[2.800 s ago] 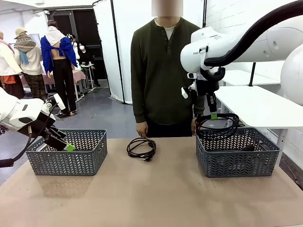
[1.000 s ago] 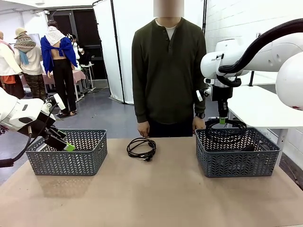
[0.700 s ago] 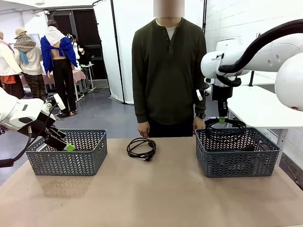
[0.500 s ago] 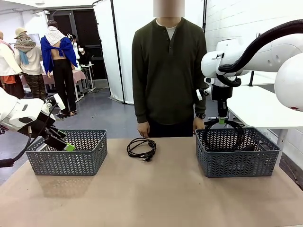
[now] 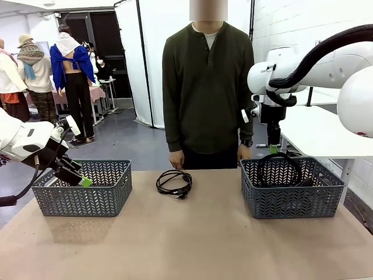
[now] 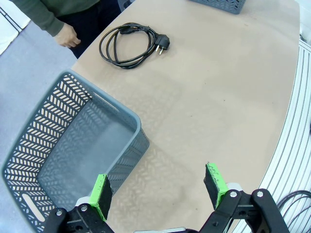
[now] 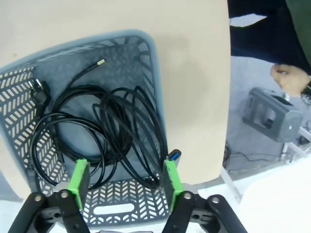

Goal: Organize the cables according to human instructions.
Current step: Pick up a bundle of cables and place it in the basket indicated by the human.

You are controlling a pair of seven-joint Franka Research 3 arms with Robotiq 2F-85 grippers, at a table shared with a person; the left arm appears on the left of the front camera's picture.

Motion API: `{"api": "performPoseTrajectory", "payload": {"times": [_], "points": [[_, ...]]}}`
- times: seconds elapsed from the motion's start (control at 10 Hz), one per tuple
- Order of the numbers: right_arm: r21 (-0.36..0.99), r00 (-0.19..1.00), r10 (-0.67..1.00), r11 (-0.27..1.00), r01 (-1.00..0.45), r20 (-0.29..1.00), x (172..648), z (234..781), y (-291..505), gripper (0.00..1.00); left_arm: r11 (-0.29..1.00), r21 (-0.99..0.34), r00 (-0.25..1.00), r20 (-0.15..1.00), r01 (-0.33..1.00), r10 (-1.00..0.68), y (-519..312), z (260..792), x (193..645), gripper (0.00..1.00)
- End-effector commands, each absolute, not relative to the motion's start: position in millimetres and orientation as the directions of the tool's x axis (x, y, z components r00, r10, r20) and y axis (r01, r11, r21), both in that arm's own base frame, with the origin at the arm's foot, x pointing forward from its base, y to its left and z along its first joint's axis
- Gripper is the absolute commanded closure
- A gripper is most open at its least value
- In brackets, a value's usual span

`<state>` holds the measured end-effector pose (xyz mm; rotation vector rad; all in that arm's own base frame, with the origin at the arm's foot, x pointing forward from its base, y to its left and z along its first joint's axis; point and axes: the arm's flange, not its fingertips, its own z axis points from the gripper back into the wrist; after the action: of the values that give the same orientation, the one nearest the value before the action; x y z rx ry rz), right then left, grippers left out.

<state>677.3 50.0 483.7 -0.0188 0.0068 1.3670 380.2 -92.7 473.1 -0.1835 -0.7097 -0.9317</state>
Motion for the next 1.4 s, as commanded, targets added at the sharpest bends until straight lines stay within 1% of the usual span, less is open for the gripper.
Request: {"api": "performPoseTrajectory", "payload": {"times": [0.0,0.3,0.4,0.5,1.3], "points": [[0.016,0.212,0.977,0.212,-0.977,-0.002,685.6,489.0,52.5,0.00,0.600,0.145,0.391,0.636,0.786,-0.666,-90.5,471.6,382.3,0.00],[0.036,0.204,0.978,0.205,-0.978,-0.037,684.4,489.9,60.1,0.00,0.600,0.145,0.391,0.636,0.786,-0.666,-90.5,471.6,382.3,0.00],[0.030,0.246,0.966,0.249,-0.968,-0.075,685.0,482.8,69.6,0.00,0.600,0.145,0.391,0.636,0.786,-0.666,-90.5,471.6,382.3,0.00],[0.017,0.195,0.981,0.195,-0.981,-0.024,675.3,488.6,55.4,0.00,0.600,0.145,0.391,0.636,0.786,-0.666,-90.5,471.6,382.3,0.00],[0.017,0.195,0.981,0.195,-0.981,-0.024,675.3,488.6,55.4,0.00,0.600,0.145,0.391,0.636,0.786,-0.666,-90.5,471.6,382.3,0.00]]}}
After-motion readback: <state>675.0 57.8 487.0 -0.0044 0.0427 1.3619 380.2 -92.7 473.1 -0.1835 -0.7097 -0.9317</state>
